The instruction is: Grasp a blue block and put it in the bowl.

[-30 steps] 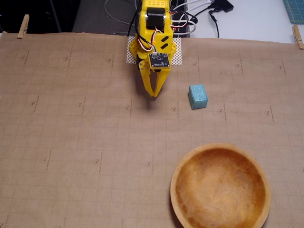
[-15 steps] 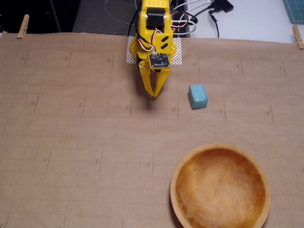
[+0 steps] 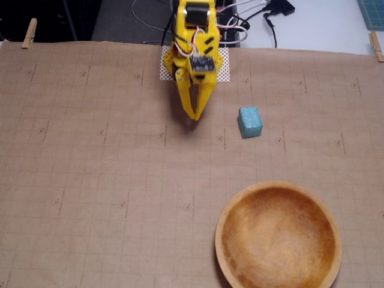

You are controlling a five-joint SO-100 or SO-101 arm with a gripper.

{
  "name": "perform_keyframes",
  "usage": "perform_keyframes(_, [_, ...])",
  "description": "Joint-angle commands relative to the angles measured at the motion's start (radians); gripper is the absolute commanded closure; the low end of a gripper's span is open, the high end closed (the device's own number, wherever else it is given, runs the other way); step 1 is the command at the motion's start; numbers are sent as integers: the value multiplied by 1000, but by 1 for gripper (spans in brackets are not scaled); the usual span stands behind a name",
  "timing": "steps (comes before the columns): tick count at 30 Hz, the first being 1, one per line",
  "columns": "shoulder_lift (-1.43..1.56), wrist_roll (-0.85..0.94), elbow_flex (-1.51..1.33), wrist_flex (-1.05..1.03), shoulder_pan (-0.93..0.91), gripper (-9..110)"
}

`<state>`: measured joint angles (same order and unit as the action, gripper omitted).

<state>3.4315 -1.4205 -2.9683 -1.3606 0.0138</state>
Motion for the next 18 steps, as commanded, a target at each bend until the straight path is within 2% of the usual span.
perform_keyframes(1, [6, -9, 140, 5, 6, 105])
perform_keyframes(18, [5, -43, 308, 5, -28, 105])
